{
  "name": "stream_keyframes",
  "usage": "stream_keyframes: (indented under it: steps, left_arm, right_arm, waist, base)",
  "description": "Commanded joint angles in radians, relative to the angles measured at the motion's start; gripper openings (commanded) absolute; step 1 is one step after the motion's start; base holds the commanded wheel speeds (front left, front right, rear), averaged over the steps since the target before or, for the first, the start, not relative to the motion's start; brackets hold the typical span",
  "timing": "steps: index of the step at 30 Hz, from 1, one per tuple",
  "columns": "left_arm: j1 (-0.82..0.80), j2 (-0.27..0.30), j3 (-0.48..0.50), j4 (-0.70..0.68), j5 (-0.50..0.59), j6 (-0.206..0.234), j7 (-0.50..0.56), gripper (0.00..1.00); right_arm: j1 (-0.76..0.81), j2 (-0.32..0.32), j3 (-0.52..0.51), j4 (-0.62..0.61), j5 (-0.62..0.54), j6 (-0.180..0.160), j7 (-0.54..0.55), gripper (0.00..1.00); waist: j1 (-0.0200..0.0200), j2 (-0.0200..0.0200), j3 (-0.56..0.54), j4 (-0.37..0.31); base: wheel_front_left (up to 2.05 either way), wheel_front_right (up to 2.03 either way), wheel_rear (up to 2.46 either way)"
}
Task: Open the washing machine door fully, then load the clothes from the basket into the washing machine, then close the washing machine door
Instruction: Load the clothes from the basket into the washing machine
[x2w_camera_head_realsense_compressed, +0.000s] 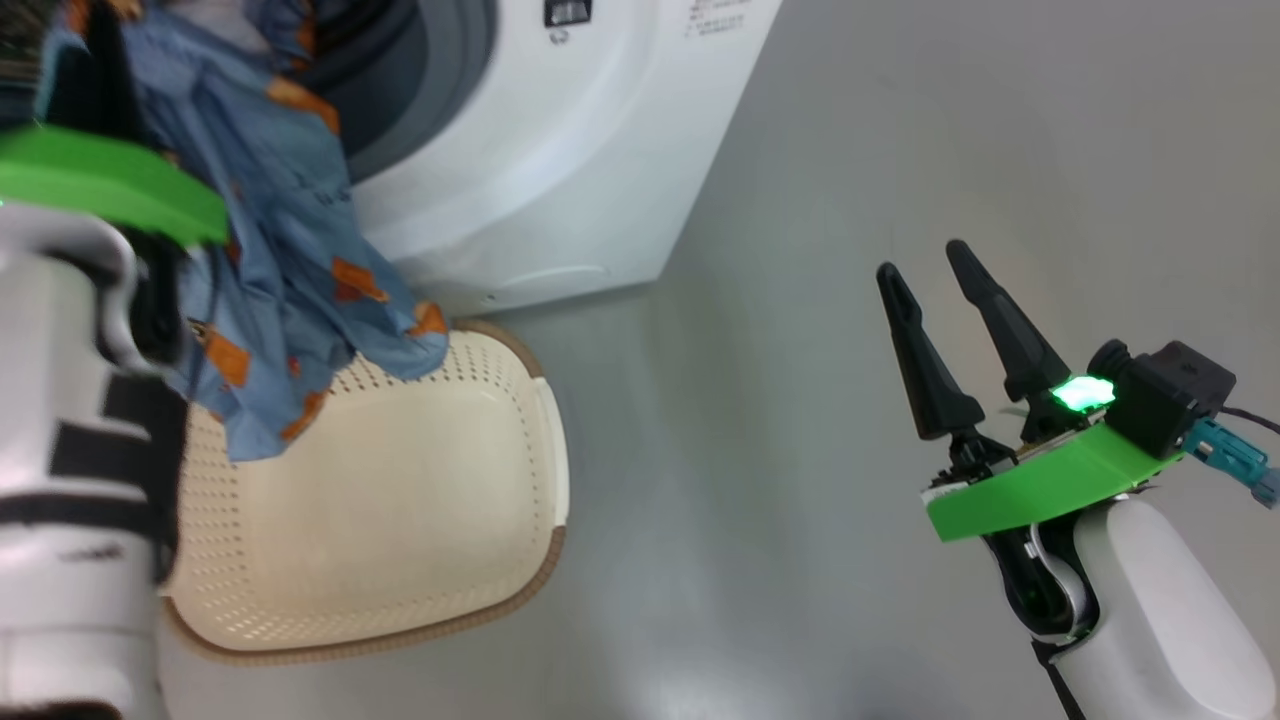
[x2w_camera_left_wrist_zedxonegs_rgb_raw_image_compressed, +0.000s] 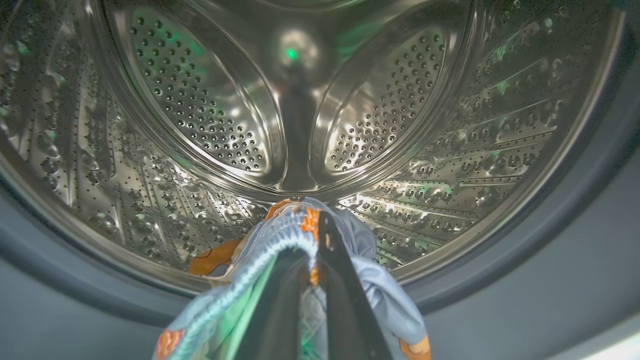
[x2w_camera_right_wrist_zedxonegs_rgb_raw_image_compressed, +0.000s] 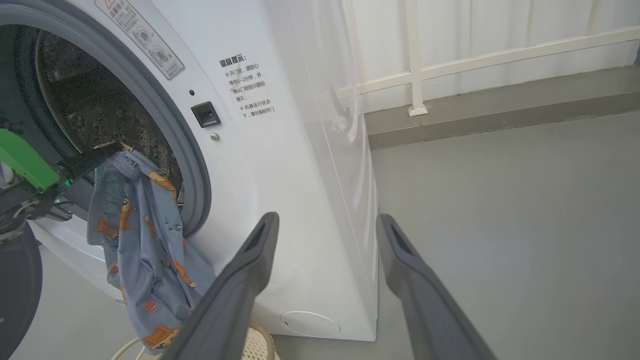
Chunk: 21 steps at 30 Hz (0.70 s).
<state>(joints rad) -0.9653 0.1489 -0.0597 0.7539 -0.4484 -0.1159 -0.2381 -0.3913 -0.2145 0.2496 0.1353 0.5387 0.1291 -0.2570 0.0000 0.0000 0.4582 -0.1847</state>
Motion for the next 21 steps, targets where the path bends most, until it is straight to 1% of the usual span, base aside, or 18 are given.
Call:
stream_keyframes:
  steps: [1, 7, 10, 11, 13, 16, 17, 19, 21]
  left_arm:
    - [-0.046, 0.054, 0.019, 0.006, 0.003, -0.005, -0.007, 0.0]
    - [-0.194, 0.104, 0.002, 0.154, 0.009, -0.011, -0.016, 0.0]
    - [-0.265, 0.153, -0.04, 0.199, 0.059, -0.013, -0.021, 0.0]
    - [-0.282, 0.161, -0.043, 0.202, 0.066, -0.013, -0.022, 0.0]
    - [-0.319, 0.178, -0.042, 0.183, 0.087, -0.01, -0.023, 0.0]
    - [-0.362, 0.198, -0.027, 0.104, 0.13, 0.015, -0.023, 0.0]
    - [-0.37, 0.2, -0.017, 0.071, 0.142, 0.024, -0.023, 0.0]
    - [-0.372, 0.2, -0.003, 0.029, 0.163, 0.027, -0.023, 0.0]
    - [-0.363, 0.192, 0.005, 0.039, 0.175, 0.031, -0.023, 0.0]
  right_arm:
    - [-0.007, 0.006, 0.021, -0.03, -0.011, 0.002, -0.005, 1.0]
    - [-0.031, 0.033, 0.022, -0.039, -0.015, 0.002, -0.005, 1.0]
    - [-0.04, 0.047, 0.018, -0.044, -0.016, 0.002, -0.005, 1.0]
    - [-0.04, 0.049, 0.017, -0.044, -0.017, 0.002, -0.005, 1.0]
    - [-0.042, 0.052, 0.015, -0.047, -0.019, 0.002, -0.005, 1.0]
    - [-0.048, 0.058, 0.012, -0.054, -0.021, 0.002, -0.005, 1.0]
    - [-0.05, 0.059, 0.011, -0.056, -0.022, 0.002, -0.005, 1.0]
    - [-0.051, 0.062, 0.008, -0.058, -0.025, 0.002, -0.005, 1.0]
    - [-0.05, 0.064, 0.007, -0.056, -0.027, 0.002, -0.005, 1.0]
  waist:
    - [0.0, 0.0, 0.062, -0.04]
    - [0.0, 0.0, 0.131, -0.093]
    - [0.0, 0.0, 0.168, -0.131]
    - [0.0, 0.0, 0.175, -0.139]
    - [0.0, 0.0, 0.191, -0.152]
    - [0.0, 0.0, 0.213, -0.166]
    - [0.0, 0.0, 0.219, -0.169]
    - [0.0, 0.0, 0.226, -0.172]
    - [0.0, 0.0, 0.228, -0.172]
  base:
    - [0.0, 0.0, 0.0]
    - [0.0, 0.0, 0.0]
    - [0.0, 0.0, 0.0]
    - [0.0, 0.0, 0.0]
    - [0.0, 0.0, 0.0]
    - [0.0, 0.0, 0.0]
    - [0.0, 0.0, 0.0]
    - [0.0, 0.0, 0.0]
    - [0.0, 0.0, 0.0]
